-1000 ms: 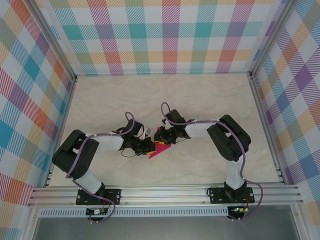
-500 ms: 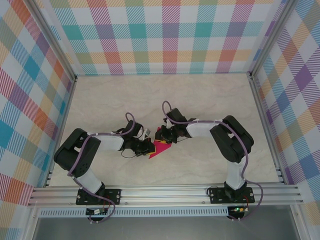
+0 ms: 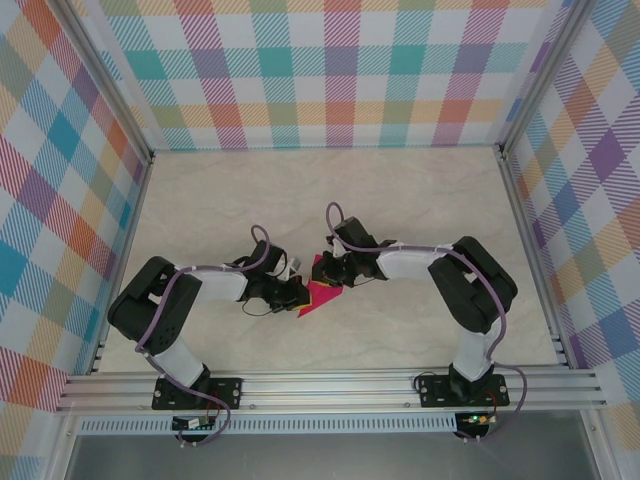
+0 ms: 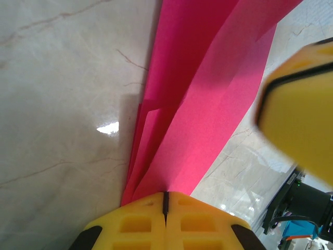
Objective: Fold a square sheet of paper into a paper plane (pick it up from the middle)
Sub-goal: Fourth fold the wing at the center of the table.
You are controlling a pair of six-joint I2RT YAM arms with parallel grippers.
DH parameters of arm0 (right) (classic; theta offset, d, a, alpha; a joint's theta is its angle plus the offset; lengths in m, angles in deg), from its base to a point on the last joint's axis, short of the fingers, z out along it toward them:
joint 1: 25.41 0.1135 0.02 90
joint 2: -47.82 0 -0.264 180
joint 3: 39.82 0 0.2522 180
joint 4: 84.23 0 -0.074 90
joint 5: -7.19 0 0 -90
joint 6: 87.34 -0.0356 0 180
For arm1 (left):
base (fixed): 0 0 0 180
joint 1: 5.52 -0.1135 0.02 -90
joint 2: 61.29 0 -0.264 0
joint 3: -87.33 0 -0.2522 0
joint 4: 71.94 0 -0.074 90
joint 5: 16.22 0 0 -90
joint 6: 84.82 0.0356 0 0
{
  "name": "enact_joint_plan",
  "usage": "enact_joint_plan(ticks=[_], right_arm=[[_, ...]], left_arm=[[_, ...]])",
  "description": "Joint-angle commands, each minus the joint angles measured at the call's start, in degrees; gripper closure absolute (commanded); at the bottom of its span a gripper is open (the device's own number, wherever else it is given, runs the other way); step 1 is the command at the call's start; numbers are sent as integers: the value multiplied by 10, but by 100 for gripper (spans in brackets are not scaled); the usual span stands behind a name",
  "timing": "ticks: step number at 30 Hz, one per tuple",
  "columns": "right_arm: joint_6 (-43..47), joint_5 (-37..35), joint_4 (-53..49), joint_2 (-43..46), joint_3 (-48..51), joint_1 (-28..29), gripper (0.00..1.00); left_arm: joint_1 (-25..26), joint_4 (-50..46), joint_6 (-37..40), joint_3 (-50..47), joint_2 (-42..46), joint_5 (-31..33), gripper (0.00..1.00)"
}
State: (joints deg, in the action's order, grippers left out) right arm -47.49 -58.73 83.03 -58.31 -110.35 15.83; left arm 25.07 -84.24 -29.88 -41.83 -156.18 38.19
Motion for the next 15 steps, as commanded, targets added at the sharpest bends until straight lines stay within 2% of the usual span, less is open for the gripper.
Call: enact_joint_plan(ticks=[1,4,7,15], right_arm=[[2,-11,14,-24,0,2,87],[20,-61,-29,-42,-28,0,88],[29,-85,-27,-52,-35,-3,88],[34,-56,-5,-65,-38,-41,85]], left_arm=[[-3,-81,18,-21,-48,106,100],[-3,-105,35,-17,-54,130,100],[-3,-106,43,-19,-63,135,100],[-3,-79,43,-36,-84,128,100]])
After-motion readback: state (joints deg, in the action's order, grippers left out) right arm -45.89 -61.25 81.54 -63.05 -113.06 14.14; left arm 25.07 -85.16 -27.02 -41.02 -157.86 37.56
